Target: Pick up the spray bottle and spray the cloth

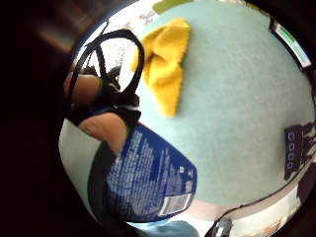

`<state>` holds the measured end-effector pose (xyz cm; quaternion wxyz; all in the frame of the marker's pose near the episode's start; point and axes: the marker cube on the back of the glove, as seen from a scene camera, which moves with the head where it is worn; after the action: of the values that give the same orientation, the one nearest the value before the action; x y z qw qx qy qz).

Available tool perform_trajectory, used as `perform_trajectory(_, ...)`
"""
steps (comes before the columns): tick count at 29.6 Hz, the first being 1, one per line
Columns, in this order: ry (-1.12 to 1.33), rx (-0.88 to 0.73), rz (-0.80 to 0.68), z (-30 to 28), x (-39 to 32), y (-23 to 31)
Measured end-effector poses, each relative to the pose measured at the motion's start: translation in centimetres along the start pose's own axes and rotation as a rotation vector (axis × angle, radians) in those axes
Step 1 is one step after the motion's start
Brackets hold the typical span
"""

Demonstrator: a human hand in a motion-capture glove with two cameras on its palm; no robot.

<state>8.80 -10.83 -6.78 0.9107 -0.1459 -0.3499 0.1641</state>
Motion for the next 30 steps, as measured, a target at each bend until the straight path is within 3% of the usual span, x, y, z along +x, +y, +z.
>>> perform_trajectory(16, -0.232, 0.139, -0.561, 13.7, -11.7, -5.3)
perform_trajectory(22, -0.262, 0.166, -0.642, 18.6, -12.9, -8.0)
perform_trajectory(30, -0.241, 0.168, -0.645, 22.0, -13.0, -9.9)
